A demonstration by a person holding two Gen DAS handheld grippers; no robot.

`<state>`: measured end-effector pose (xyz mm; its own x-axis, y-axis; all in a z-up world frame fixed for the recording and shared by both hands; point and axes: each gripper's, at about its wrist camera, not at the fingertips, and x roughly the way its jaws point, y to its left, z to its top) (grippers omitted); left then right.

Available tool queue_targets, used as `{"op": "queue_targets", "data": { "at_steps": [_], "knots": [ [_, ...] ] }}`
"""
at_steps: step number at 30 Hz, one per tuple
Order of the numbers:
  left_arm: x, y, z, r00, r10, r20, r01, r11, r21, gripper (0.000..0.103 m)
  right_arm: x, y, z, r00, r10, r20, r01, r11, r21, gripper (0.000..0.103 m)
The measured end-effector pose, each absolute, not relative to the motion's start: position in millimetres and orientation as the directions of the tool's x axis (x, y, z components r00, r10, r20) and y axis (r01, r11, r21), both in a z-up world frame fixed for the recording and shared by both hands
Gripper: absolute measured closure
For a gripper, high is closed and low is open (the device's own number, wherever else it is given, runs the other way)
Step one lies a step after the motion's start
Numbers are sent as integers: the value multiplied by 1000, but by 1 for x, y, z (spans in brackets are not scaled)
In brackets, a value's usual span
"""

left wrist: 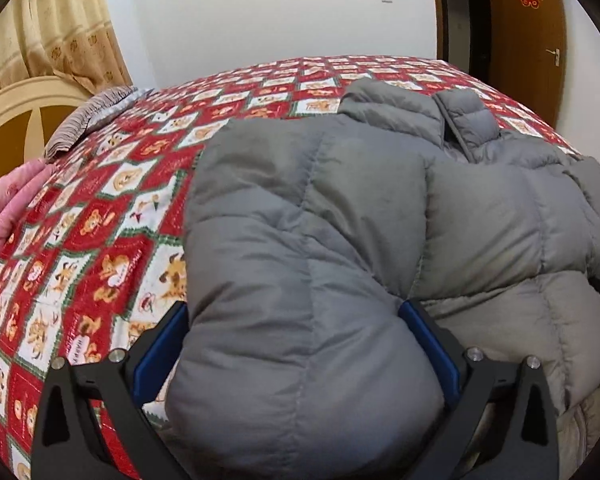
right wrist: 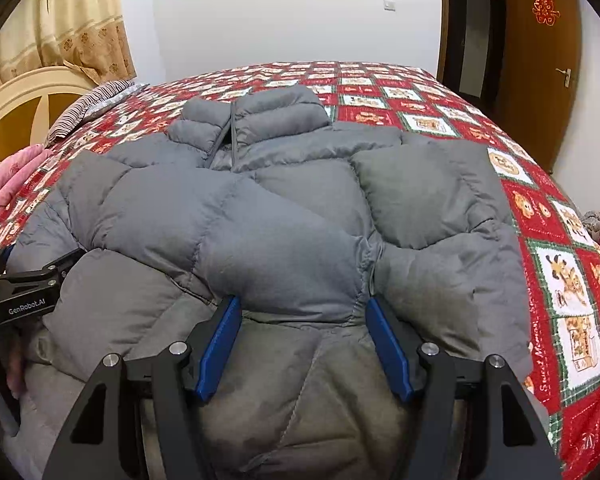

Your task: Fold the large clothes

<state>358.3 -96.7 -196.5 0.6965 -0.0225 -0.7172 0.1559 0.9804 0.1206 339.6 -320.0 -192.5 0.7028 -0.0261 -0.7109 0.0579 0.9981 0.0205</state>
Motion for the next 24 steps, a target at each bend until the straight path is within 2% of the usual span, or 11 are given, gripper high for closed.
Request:
{"op": "queue_targets", "data": {
  "at_steps": [24],
  "knots": [
    [364, -98, -205, 667, -28, -744, 161, 981, 107, 0, 340, -306, -202, 688, -115, -717, 80, 993, -82, 37]
  ]
}}
